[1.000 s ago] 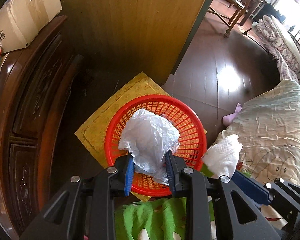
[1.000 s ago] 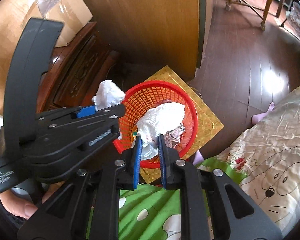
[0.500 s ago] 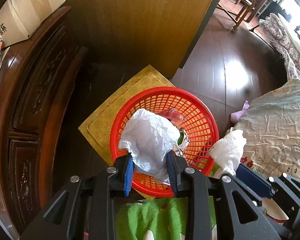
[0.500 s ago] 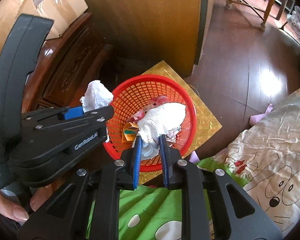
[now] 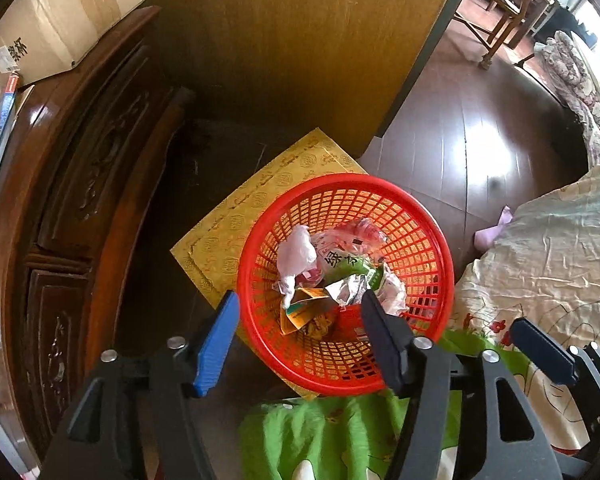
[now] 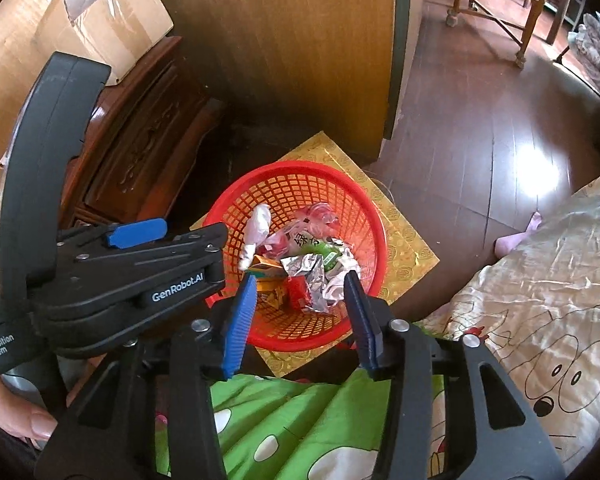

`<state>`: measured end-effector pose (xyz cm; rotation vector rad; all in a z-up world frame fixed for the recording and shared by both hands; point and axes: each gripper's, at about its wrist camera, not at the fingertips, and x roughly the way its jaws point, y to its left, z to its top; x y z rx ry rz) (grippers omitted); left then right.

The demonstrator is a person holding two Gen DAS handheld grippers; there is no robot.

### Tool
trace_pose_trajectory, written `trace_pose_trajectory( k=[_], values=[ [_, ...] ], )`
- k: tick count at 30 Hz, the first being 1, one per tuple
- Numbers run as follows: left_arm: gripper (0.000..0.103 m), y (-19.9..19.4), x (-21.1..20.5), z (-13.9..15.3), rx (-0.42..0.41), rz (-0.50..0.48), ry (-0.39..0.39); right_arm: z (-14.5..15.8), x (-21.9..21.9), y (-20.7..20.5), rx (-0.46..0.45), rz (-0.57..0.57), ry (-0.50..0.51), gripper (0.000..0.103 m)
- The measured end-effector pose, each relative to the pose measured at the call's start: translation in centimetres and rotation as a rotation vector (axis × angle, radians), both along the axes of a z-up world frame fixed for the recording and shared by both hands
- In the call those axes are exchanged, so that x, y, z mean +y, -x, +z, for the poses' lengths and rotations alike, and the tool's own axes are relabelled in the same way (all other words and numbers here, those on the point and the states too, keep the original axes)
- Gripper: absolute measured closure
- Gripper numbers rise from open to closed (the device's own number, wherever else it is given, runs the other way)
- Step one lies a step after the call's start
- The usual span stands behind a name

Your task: Collect trash

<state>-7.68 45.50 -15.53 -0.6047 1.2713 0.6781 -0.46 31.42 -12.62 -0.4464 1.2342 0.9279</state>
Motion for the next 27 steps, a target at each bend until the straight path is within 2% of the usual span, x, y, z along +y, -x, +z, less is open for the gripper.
trace_pose_trajectory(
  k=[8, 14, 27],
  values=[
    [0.033, 0.2, -0.1, 1.2, 0.002, 0.006, -0.033, 0.0, -0.7, -0.4, -0.018, -0.044, 0.025, 0.041],
    [0.03, 0.7, -0.1, 2.1, 0.014, 0.02, -0.071, 0.0, -1.3, -0.4, -0.022, -0.057, 0.046, 0.038],
    [0.03, 1.5, -0.8, 4.1, 0.005, 0.018, -0.092, 0.1, -2.6, -0.2, -0.005, -0.068, 0.075, 0.031]
  ],
)
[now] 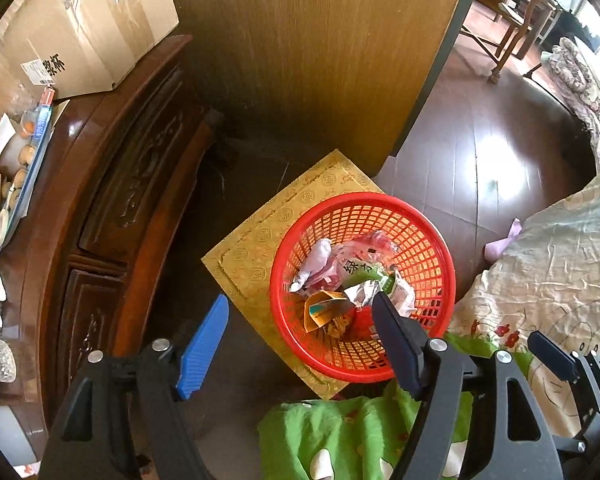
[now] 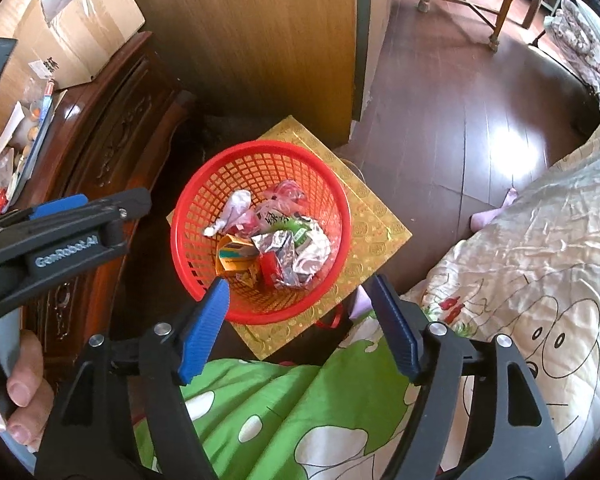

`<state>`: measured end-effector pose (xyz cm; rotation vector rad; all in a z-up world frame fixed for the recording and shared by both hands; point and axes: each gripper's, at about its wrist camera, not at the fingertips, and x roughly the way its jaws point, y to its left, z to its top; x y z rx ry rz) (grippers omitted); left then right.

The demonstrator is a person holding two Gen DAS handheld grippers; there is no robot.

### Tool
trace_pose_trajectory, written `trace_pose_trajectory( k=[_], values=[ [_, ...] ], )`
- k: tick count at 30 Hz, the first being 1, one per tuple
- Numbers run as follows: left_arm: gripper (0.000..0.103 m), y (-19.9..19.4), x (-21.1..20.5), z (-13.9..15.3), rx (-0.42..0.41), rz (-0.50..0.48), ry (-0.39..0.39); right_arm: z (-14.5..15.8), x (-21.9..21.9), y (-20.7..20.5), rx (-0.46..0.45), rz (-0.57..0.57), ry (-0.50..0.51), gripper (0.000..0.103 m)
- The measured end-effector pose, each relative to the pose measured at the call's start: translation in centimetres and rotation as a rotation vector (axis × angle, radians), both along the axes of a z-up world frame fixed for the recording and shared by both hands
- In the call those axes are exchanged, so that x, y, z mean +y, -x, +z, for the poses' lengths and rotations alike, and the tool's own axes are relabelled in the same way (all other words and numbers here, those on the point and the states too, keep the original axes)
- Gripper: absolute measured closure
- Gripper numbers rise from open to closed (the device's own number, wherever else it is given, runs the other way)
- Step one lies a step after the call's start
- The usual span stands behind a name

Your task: Collect trash

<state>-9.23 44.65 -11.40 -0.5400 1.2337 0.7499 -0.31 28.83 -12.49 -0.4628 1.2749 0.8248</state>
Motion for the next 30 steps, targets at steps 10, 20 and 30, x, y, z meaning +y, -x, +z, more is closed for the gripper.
trace_pose_trajectory(
  k=[10, 20, 30],
  values=[
    [0.029, 0.4, -1.0, 0.4, 0.003, -0.009, 0.003, 0.2, -0.7, 0.0, 0.005, -0.008, 0.002, 0.031],
    [0.029, 0.7, -1.4, 0.3, 0.01, -0.016, 0.016, 0.2, -0.8, 0.0, 0.005, -0.011, 0.004, 0.031],
    [0.023, 0.6, -1.8, 0.0, 0.009, -0.027, 0.016, 0.1, -0.8, 0.0, 0.005, -0.01, 0.009, 0.031]
  ],
)
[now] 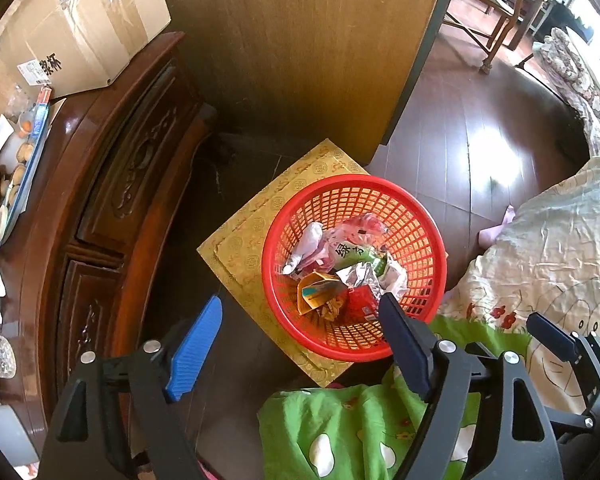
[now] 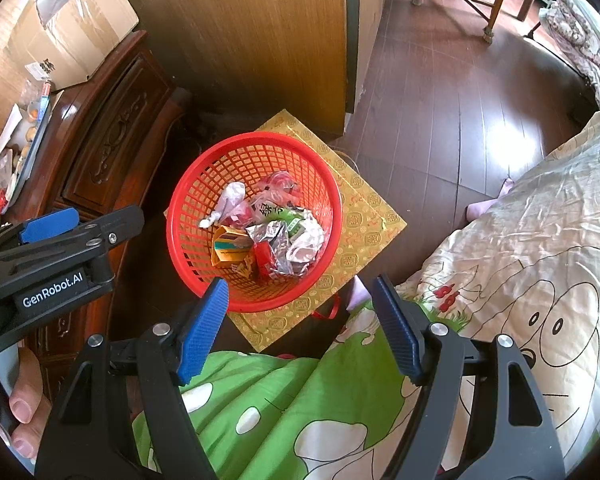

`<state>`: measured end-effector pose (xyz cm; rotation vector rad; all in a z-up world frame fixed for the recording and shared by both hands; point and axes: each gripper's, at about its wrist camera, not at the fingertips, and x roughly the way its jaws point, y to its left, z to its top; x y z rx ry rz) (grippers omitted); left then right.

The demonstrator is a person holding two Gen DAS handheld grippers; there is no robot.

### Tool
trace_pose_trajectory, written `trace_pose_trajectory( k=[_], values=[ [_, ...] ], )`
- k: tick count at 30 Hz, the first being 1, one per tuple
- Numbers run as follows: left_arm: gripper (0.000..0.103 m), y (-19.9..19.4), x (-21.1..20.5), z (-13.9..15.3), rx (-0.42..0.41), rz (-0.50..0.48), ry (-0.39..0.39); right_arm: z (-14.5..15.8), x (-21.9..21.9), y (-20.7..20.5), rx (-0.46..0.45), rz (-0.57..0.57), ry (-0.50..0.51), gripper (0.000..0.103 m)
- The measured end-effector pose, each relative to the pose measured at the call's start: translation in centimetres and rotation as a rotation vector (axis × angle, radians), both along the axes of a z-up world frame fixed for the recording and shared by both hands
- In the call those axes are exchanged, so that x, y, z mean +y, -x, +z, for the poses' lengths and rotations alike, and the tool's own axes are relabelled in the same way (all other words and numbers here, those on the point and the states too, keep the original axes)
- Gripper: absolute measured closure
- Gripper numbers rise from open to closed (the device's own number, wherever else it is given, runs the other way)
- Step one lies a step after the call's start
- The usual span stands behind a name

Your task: Collect trash

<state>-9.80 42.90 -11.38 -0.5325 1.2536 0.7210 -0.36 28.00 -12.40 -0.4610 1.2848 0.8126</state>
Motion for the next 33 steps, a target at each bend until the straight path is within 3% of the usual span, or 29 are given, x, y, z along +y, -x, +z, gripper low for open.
trace_pose_trajectory(
  k=[33],
  values=[
    [0.022, -0.07, -0.46, -0.25, 0.009, -0.01, 0.003, -0.06, -0.01, 0.0, 0.0, 0.001, 0.003, 0.031]
  ],
)
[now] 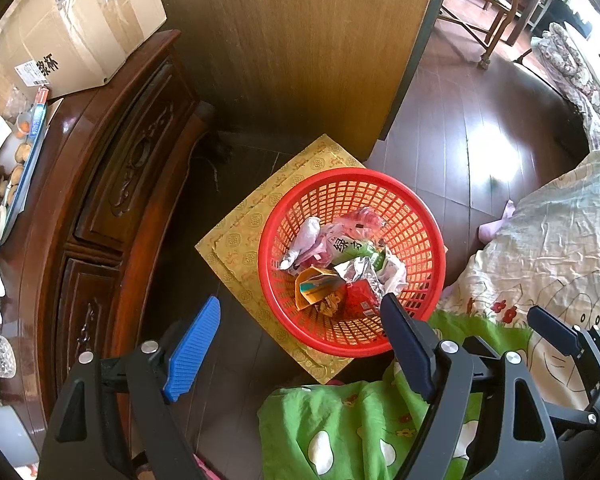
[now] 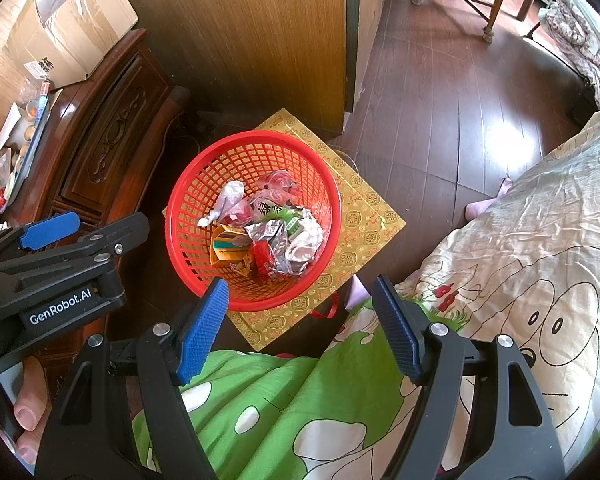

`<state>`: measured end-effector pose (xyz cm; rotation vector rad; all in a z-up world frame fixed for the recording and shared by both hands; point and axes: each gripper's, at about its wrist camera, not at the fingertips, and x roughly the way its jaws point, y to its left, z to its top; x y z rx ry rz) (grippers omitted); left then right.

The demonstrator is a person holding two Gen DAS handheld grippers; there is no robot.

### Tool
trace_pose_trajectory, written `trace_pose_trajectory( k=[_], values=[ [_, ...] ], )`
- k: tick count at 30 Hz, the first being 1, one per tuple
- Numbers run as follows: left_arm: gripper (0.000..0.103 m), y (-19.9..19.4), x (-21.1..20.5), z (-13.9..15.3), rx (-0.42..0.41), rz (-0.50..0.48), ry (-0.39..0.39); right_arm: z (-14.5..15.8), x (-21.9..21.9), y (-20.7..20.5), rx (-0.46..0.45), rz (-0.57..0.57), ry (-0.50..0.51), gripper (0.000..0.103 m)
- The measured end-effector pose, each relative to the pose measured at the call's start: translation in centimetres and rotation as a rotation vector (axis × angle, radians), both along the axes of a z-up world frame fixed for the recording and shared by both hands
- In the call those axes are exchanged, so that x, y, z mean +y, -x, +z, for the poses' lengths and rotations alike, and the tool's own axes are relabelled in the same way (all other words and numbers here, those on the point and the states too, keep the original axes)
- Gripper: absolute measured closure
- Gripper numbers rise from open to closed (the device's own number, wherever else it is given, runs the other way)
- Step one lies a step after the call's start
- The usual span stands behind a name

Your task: Collect trash

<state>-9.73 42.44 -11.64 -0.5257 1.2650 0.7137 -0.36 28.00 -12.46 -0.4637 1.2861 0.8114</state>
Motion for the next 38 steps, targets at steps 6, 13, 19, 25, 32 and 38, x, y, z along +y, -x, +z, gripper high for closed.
trace_pose_trajectory(
  k=[6, 13, 19, 25, 32, 38],
  values=[
    [0.022, -0.01, 0.05, -0.03, 0.001, 0.0, 0.002, 0.03, 0.12, -0.01, 0.001, 0.0, 0.001, 0.031],
    [0.022, -0.03, 0.05, -0.02, 0.0, -0.001, 0.003, -0.12, -0.05, 0.05, 0.001, 0.0, 0.002, 0.031],
    [0.022, -0.04, 0.03, -0.02, 0.0, -0.001, 0.004, -0.09, 0.04, 0.04, 0.001, 0.0, 0.003, 0.031],
    [0.021, -0.03, -0.1, -0.08, 0.001, 0.002, 0.007, -0.08, 0.09, 0.06, 0.002, 0.001, 0.003, 0.031],
    [0.021, -0.03, 0.01, -0.09, 0.001, 0.003, 0.005, -0.14, 0.02, 0.09, 0.002, 0.001, 0.004, 0.031],
    [0.021, 0.12, -0.23, -0.21, 0.001, 0.002, 0.009, -0.13, 0.07, 0.09, 0.002, 0.001, 0.004, 0.031]
  ],
)
